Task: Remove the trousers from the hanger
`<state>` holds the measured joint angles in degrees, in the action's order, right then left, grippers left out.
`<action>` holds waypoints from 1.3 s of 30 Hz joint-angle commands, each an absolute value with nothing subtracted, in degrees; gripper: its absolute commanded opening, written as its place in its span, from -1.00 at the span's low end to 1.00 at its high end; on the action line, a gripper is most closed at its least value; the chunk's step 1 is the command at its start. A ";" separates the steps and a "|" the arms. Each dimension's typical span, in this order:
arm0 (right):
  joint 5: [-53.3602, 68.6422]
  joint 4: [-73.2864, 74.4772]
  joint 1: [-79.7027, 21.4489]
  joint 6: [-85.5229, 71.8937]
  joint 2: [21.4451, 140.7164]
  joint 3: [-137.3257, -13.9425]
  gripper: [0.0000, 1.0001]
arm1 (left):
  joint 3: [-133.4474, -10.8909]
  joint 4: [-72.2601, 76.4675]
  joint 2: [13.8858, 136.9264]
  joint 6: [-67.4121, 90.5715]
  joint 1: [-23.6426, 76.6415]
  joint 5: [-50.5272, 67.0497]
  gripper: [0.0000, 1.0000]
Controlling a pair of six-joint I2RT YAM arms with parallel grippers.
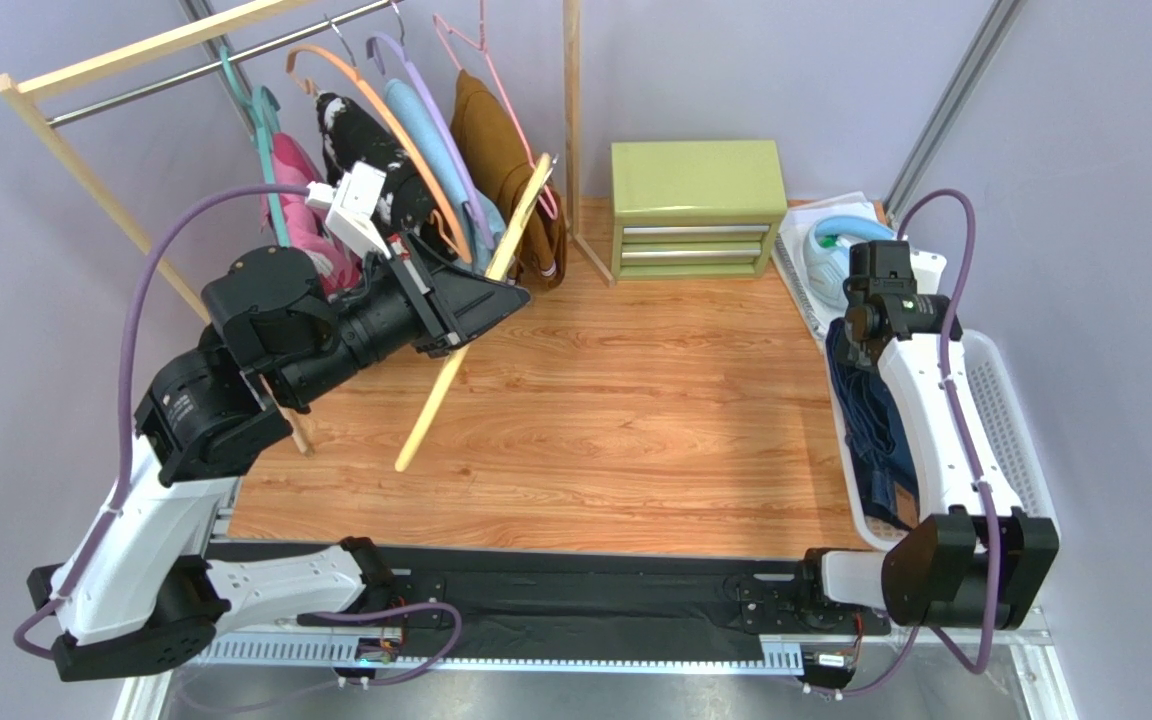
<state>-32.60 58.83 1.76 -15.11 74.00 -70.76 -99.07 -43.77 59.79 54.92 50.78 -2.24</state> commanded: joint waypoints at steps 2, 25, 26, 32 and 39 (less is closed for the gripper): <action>-31.46 72.41 -4.91 -20.56 68.73 -79.17 0.49 | -103.53 -39.02 57.75 51.15 50.54 -0.44 -1.00; -23.29 71.19 -36.29 -27.77 67.41 -90.35 0.48 | -105.64 -45.25 32.96 39.29 50.62 -17.37 -1.00; -23.46 71.54 -36.91 -27.95 67.59 -90.70 0.48 | -106.17 -46.66 32.78 39.37 50.54 -19.14 -1.00; -24.34 71.81 -40.08 -28.74 67.76 -89.92 0.48 | -102.58 -53.18 29.28 46.84 50.54 -32.07 -1.00; -24.79 70.40 -40.17 -26.64 67.50 -87.72 0.49 | -96.87 -57.48 27.95 55.62 50.54 -40.16 -1.00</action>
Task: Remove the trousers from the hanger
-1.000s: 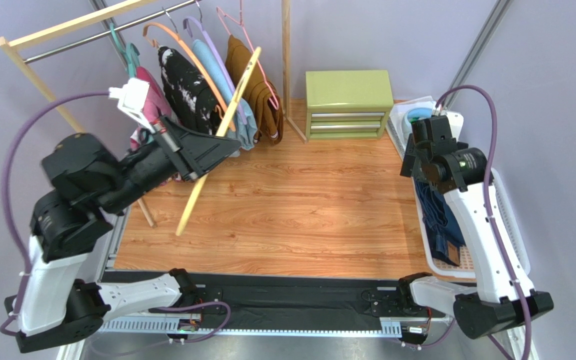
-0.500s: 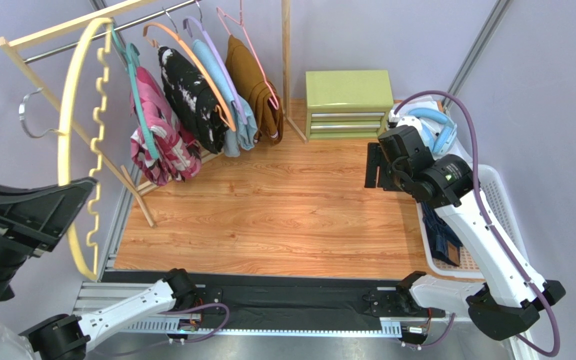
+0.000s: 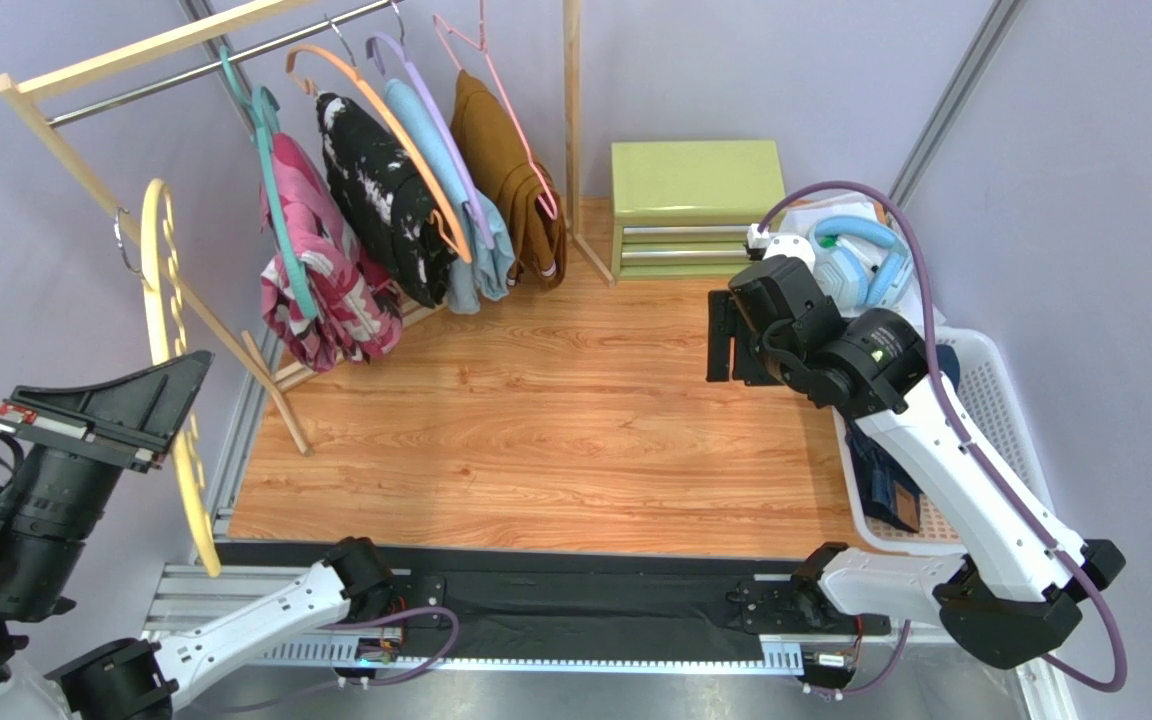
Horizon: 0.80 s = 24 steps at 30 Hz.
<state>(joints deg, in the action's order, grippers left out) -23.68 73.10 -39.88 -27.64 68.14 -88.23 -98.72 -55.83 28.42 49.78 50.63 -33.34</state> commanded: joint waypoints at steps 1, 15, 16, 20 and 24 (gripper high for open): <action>-24.70 70.14 -40.08 -26.20 67.85 -87.89 0.49 | -96.42 -58.79 27.86 58.33 50.54 -42.60 -1.00; -19.69 68.82 -40.17 -16.97 72.16 -90.79 0.54 | -88.34 -41.78 39.11 53.26 50.80 -55.71 -1.00; -19.51 68.99 -40.08 -16.09 71.98 -90.79 0.55 | -87.63 -40.44 39.98 53.09 50.80 -55.98 -1.00; -18.29 68.47 -40.08 -14.68 70.84 -89.39 0.58 | -84.03 -35.96 41.57 54.58 49.84 -56.34 -1.00; -15.47 67.76 -40.08 -14.15 70.31 -87.54 0.58 | -81.65 -32.69 42.45 58.44 41.77 -46.08 -1.00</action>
<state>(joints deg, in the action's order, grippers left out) -18.57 70.26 -39.94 -16.62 72.18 -88.03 -82.39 -41.17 42.41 56.01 47.92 -52.51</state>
